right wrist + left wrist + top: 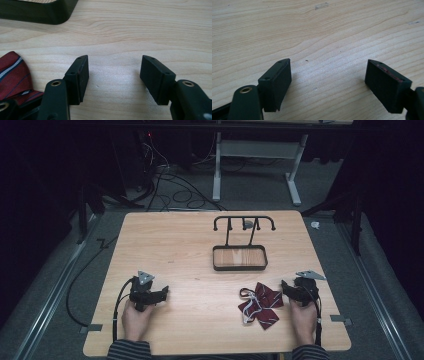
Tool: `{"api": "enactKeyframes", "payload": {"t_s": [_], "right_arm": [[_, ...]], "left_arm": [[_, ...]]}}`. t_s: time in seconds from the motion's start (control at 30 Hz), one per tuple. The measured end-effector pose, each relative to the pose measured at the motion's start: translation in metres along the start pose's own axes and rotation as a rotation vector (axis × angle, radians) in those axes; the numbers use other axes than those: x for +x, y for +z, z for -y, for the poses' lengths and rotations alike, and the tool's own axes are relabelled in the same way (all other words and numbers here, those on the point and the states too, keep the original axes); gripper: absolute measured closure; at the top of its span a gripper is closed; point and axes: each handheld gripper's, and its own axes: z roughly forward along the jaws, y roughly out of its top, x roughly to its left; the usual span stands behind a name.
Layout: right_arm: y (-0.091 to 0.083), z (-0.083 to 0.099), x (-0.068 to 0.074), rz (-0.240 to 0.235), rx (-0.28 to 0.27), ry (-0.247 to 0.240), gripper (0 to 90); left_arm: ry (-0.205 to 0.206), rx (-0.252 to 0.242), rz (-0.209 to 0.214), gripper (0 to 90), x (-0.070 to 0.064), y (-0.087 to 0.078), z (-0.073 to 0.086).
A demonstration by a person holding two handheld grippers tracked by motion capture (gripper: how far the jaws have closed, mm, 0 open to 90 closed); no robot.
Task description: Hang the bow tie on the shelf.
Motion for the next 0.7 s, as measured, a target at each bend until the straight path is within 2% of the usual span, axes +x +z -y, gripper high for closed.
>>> {"api": "enactKeyframes", "payload": {"t_s": [0.7], "right_arm": [[-0.0004, 0.0007, 0.0016, -0.006, -0.004, -0.006, 41.9]], "left_arm": [[-0.002, -0.002, 0.001, 21.6, -0.0002, 0.0000, 0.0001]]}}
